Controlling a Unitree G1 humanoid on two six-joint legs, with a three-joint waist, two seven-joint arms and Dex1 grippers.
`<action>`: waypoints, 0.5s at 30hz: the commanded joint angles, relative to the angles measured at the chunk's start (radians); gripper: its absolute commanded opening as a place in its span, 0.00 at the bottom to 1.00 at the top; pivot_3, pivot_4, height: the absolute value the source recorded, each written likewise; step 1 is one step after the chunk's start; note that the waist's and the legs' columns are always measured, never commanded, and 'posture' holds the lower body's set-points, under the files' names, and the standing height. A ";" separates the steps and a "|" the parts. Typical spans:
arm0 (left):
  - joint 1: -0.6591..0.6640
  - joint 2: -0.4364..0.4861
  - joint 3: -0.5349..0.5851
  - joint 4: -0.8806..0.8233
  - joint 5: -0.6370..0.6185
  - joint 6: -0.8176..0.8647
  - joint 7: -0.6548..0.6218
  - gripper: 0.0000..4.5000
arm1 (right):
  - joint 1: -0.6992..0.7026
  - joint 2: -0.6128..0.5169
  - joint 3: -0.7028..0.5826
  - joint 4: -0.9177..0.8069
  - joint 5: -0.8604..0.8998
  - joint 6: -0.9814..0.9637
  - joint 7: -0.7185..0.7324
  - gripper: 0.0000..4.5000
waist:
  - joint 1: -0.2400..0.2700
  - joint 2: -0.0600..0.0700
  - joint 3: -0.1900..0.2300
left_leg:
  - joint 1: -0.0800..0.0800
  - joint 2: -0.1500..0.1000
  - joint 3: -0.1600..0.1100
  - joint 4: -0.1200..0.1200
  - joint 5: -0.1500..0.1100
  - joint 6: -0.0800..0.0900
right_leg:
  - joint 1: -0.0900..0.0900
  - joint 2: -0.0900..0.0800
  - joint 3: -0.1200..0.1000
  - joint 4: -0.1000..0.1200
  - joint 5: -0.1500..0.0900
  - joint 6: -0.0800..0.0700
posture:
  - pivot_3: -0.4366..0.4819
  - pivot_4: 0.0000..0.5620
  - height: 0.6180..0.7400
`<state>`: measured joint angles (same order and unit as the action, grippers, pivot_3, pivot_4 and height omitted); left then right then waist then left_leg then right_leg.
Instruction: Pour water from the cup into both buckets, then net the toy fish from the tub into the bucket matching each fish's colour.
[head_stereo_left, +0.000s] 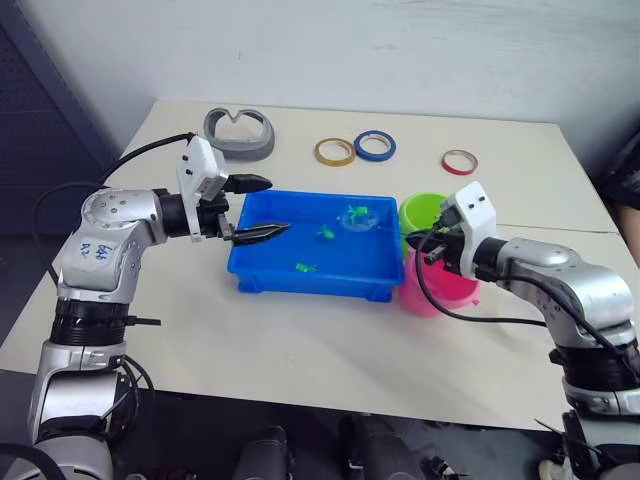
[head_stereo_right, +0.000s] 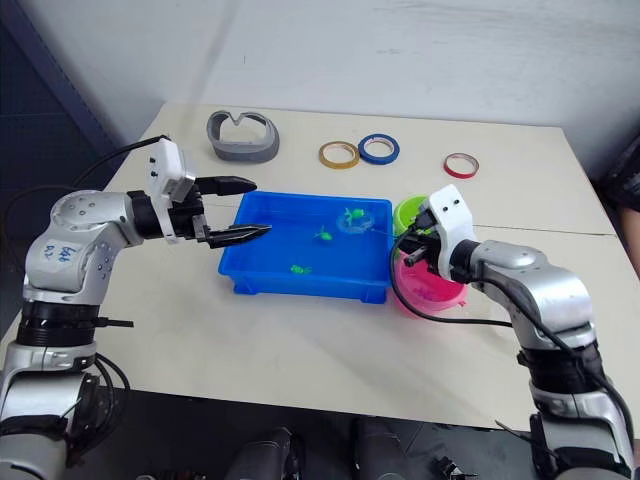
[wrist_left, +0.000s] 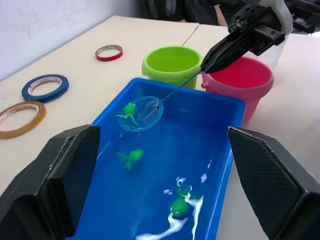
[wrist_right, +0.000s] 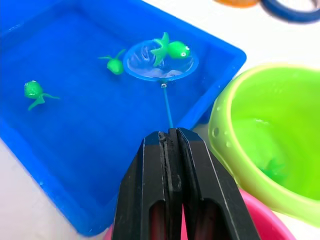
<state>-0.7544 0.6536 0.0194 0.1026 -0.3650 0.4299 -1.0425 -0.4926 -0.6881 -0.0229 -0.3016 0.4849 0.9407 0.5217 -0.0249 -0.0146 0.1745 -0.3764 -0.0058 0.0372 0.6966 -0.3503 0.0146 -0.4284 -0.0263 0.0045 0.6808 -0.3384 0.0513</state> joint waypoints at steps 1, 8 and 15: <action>-0.039 -0.015 -0.008 0.027 0.000 -0.036 -0.022 0.99 | 0.035 -0.034 -0.081 -0.107 -0.003 -0.034 0.001 0.00 | 0.000 0.000 0.000 | 0.000 0.000 0.000 0.000 0.000 0.000 | 0.000 0.000 0.000 0.000 0.000 0.000 | 0.48 0.27 1.00; -0.131 -0.084 -0.052 0.164 0.021 -0.106 -0.074 0.99 | 0.167 -0.093 -0.260 -0.279 -0.001 -0.067 -0.008 0.00 | 0.002 0.000 0.000 | 0.000 0.000 0.000 0.000 0.000 0.000 | 0.000 0.000 0.000 0.000 0.000 0.000 | 0.48 0.27 1.00; -0.208 -0.158 -0.083 0.295 0.049 -0.185 -0.123 0.99 | 0.309 -0.186 -0.412 -0.358 -0.054 -0.109 0.005 0.00 | 0.009 0.000 0.000 | 0.000 0.000 0.000 0.000 0.000 0.000 | 0.000 0.001 0.000 -0.001 0.000 0.000 | 0.48 0.27 1.00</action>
<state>-0.9344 0.4952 -0.0643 0.3966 -0.3197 0.2729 -1.1537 -0.1850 -0.8607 -0.3883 -0.6259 0.4479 0.8551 0.5249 -0.0158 -0.0147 0.1745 -0.3763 -0.0059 0.0378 0.6965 -0.3503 0.0145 -0.4282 -0.0257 0.0051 0.6803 -0.3384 0.0514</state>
